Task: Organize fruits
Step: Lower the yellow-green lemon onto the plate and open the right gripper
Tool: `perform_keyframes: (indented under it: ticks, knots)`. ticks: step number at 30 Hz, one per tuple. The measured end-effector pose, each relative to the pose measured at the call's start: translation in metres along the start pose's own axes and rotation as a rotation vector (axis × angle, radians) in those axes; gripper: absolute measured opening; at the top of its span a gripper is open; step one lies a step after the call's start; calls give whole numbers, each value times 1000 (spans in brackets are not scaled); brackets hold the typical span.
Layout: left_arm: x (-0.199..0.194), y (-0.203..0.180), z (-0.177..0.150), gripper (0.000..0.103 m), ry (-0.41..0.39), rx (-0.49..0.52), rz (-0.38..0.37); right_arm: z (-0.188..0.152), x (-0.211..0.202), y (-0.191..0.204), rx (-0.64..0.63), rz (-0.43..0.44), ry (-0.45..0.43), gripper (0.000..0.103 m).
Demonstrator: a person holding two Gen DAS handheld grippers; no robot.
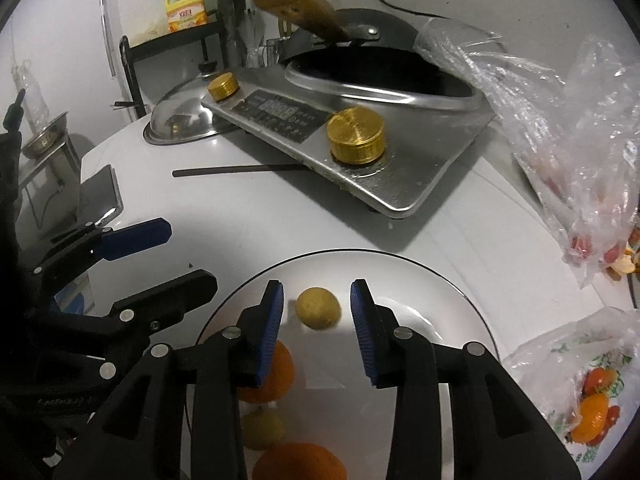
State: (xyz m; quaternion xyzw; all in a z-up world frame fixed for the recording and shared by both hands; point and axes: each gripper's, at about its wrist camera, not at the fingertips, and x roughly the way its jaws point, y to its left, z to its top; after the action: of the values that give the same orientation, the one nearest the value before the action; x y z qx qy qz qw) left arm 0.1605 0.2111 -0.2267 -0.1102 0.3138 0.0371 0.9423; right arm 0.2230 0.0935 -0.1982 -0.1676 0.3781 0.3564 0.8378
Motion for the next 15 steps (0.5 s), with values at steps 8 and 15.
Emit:
perform_keyframes:
  ticks: [8,15]
  knots:
    - [-12,-17,-1,68,-6,12,10,-9,-29,-9,19,-25,-43,37]
    - [-21,-42,-1,68,-15,43,7,-22,-55,-23,46,-51,-77,37]
